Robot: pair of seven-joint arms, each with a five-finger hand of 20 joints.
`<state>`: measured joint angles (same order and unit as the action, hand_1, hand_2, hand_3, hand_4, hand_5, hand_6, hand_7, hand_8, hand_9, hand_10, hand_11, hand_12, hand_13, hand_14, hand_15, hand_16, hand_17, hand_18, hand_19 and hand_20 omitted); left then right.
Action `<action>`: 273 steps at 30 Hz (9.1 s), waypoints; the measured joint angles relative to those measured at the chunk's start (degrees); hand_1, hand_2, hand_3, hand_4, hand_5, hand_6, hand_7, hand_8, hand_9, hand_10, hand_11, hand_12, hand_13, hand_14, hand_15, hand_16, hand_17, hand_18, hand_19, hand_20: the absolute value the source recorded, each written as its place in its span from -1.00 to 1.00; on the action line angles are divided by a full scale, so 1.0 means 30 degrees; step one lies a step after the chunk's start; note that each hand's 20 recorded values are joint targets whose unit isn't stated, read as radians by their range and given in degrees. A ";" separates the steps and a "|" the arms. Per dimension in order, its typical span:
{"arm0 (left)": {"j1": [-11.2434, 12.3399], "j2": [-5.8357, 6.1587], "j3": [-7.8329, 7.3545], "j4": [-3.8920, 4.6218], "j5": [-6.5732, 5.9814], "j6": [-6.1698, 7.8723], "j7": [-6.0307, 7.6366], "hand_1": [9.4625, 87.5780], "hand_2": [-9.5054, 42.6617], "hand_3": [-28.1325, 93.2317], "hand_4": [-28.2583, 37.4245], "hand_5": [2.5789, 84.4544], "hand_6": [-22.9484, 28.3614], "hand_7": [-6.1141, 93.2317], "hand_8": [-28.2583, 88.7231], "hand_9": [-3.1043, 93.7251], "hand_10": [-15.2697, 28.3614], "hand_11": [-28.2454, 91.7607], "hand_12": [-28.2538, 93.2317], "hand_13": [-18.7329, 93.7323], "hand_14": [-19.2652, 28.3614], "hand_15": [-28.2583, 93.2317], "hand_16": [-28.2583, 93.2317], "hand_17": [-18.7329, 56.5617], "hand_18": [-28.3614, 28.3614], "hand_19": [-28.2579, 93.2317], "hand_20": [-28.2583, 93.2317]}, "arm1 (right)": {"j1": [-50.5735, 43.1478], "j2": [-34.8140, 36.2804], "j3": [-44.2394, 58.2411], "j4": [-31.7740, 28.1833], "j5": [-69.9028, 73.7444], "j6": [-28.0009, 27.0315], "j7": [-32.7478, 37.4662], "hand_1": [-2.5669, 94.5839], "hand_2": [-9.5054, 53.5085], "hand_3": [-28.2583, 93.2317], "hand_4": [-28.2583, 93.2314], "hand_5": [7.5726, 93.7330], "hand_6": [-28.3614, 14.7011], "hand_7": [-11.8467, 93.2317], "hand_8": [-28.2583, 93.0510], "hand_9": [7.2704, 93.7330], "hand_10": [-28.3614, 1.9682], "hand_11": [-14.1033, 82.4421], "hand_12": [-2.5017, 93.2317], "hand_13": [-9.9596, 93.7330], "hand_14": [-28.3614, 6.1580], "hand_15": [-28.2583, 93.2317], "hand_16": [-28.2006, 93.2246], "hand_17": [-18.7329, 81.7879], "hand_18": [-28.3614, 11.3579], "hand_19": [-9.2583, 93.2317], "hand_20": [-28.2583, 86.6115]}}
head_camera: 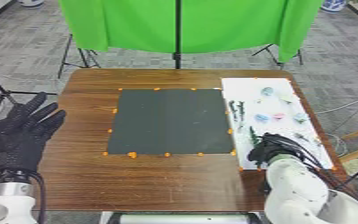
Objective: Arrange flowers
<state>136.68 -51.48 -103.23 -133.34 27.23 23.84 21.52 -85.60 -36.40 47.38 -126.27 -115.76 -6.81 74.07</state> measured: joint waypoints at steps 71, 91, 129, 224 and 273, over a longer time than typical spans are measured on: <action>-0.1845 0.1704 -0.0847 -0.0792 0.1043 -0.0557 -0.0654 -0.72 -0.32 0.73 -1.00 -0.13 0.29 -0.66 -0.66 -0.26 0.58 -0.13 -0.37 -0.24 0.90 0.22 -0.68 -0.70 0.81 0.44 -0.44 | 1.5283 -0.9094 -1.0798 0.7387 0.1711 0.3921 -0.5575 0.17 -1.00 0.73 -0.93 0.79 0.05 -0.25 -0.11 0.93 0.11 0.24 -0.47 0.93 0.30 0.59 -0.21 0.63 -0.45 1.00 0.42; -0.6484 0.3883 0.2479 0.0116 0.0706 -0.1037 0.1374 -0.72 -0.32 0.73 -1.00 -0.14 0.29 -0.66 -0.66 -0.27 0.58 -0.13 -0.37 -0.24 0.90 0.22 -0.68 -0.69 0.81 0.44 -0.44 | 1.7331 -1.2774 -1.4336 1.1027 0.7116 0.4291 -0.3677 0.19 -1.00 0.67 -0.99 0.80 0.12 -0.26 -0.23 0.94 0.18 0.23 -0.48 0.93 0.32 0.57 -0.21 0.59 -0.46 1.00 0.40; -0.5907 0.3622 0.1666 -0.0176 0.0743 -0.1202 0.0699 -0.71 -0.31 0.73 -1.00 -0.14 0.30 -0.66 -0.66 -0.27 0.58 -0.13 -0.37 -0.24 0.91 0.22 -0.68 -0.69 0.81 0.45 -0.45 | 1.6942 -1.3057 -1.3210 1.0743 0.9455 0.1900 -0.3913 -0.49 -0.50 0.67 -0.90 0.63 -0.05 -0.48 -0.71 0.83 -0.14 0.11 -0.50 0.80 0.07 0.57 -0.22 0.45 -0.59 1.00 0.35; 0.0030 0.0559 -0.1658 -0.1548 0.1462 -0.0908 -0.1053 -0.71 -0.32 0.73 -1.00 -0.14 0.29 -0.66 -0.66 -0.27 0.58 -0.13 -0.37 -0.24 0.91 0.22 -0.68 -0.69 0.81 0.45 -0.45 | 0.3076 -0.0537 0.3529 0.1695 0.2225 0.4950 -0.4443 -0.42 -0.59 0.69 -0.86 0.10 -0.11 -0.55 -0.70 0.27 -0.61 -0.31 -0.65 0.43 -0.46 0.46 -0.38 0.15 -0.79 1.00 -0.40; 0.0000 0.0609 -0.1402 -0.1580 0.1430 -0.0891 -0.0845 -0.71 -0.32 0.73 -1.00 -0.13 0.30 -0.66 -0.66 -0.26 0.59 -0.13 -0.37 -0.24 0.91 0.22 -0.68 -0.70 0.81 0.45 -0.45 | -0.6030 0.0559 0.9403 0.2252 0.0878 -0.0062 -0.1244 -0.09 -0.91 0.65 -0.90 0.25 -0.08 -0.54 -0.69 0.41 -0.46 -0.25 -0.66 0.50 -0.26 0.52 -0.41 0.23 -0.64 1.00 -0.29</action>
<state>136.68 -49.66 -107.44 -138.08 31.52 21.17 18.98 -103.69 -34.72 75.58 -119.52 -113.13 -7.00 70.34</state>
